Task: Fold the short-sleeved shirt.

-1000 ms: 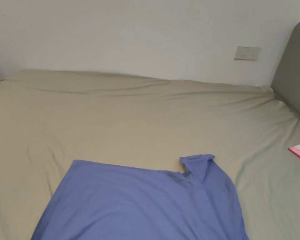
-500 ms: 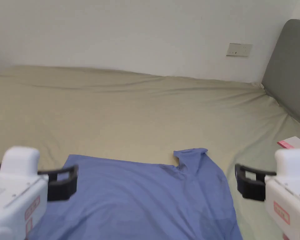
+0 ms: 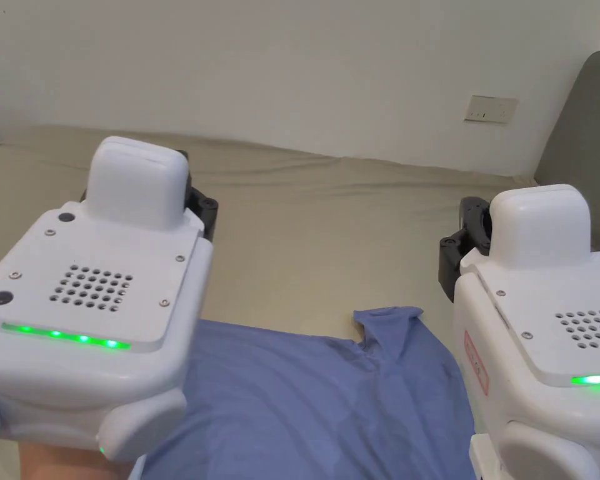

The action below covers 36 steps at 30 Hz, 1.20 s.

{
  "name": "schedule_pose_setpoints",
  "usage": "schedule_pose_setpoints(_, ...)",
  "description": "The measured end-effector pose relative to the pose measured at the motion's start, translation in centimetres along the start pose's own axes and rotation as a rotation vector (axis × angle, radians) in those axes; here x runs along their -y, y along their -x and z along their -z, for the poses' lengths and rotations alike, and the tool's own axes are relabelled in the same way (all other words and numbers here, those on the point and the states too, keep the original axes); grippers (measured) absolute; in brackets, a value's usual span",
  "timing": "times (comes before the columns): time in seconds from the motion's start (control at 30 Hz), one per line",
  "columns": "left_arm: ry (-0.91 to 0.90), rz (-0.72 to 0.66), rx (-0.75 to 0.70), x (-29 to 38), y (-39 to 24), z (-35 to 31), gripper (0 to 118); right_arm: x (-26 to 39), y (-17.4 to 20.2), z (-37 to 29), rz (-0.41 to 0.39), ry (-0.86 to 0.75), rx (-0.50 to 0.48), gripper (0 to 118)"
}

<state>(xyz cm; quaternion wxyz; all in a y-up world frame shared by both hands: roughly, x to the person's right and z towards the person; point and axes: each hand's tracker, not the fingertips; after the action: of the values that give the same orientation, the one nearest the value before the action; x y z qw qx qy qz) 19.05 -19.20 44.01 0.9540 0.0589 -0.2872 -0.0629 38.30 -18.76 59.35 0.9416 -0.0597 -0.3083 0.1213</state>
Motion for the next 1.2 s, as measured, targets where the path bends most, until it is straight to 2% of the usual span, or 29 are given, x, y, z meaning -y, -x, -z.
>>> schedule_pose_setpoints(0.23, 0.137, -0.005, 0.045, 4.3, 0.5, 4.4, 0, 3.0, 0.7, 3.7, -0.009, 0.062, -0.02, 2)
schedule_pose_setpoints(0.33, 0.292, -0.013, 0.058, 10.2, 2.1, 8.6, 0, 5.2, 0.6, 5.7, -0.005, 0.123, -0.029, 2)
schedule_pose_setpoints(0.47, 0.598, -0.117, -0.001, 21.0, 5.8, 15.5, 0, 9.4, -0.2, 8.4, -0.015, 0.239, -0.001, 2)
schedule_pose_setpoints(0.5, 0.649, -0.106, -0.018, 23.2, 6.6, 17.0, 13, 10.3, -0.6, 9.1, -0.015, 0.265, 0.006, 2)
schedule_pose_setpoints(0.57, 0.778, -0.134, -0.007, 27.5, 8.2, 20.4, 78, 12.1, -1.6, 10.4, -0.002, 0.323, 0.024, 2)
schedule_pose_setpoints(0.6, 0.839, -0.126, -0.021, 29.0, 8.8, 21.8, 105, 12.9, -2.0, 10.8, 0.003, 0.345, 0.033, 2)
schedule_pose_setpoints(0.63, 0.847, -0.156, -0.005, 30.5, 9.3, 23.3, 116, 13.6, -2.4, 11.3, 0.004, 0.365, 0.045, 2)
schedule_pose_setpoints(0.9, 0.914, -0.071, 0.01, 35.8, 9.1, 31.4, 115, 17.5, -4.5, 13.0, -0.036, 0.482, 0.083, 2)
schedule_pose_setpoints(0.93, 0.938, -0.06, 0.001, 36.2, 9.0, 32.0, 111, 17.8, -4.7, 13.1, -0.035, 0.495, 0.084, 2)
schedule_pose_setpoints(1.03, 1.006, -0.154, 0.069, 36.3, 8.1, 31.4, 76, 18.3, -5.0, 13.1, -0.041, 0.518, 0.087, 2)
schedule_pose_setpoints(1.07, 0.962, -0.148, 0.045, 35.7, 7.6, 30.8, 54, 18.5, -5.1, 13.3, -0.046, 0.525, 0.086, 2)
schedule_pose_setpoints(1.1, 0.946, -0.113, 0.069, 35.0, 7.2, 30.2, 54, 18.6, -5.2, 13.4, -0.05, 0.531, 0.084, 2)
schedule_pose_setpoints(1.13, 0.934, -0.073, 0.155, 34.6, 6.4, 29.8, 46, 18.7, -5.4, 13.8, -0.055, 0.551, 0.071, 2)
schedule_pose_setpoints(1.17, 0.93, -0.04, 0.229, 34.1, 5.5, 29.5, 24, 18.9, -5.5, 14.3, -0.057, 0.585, 0.032, 2)
schedule_pose_setpoints(1.2, 0.948, 0.039, 0.201, 34.0, 4.7, 29.0, 0, 19.0, -5.7, 14.7, -0.051, 0.587, 0.015, 2)
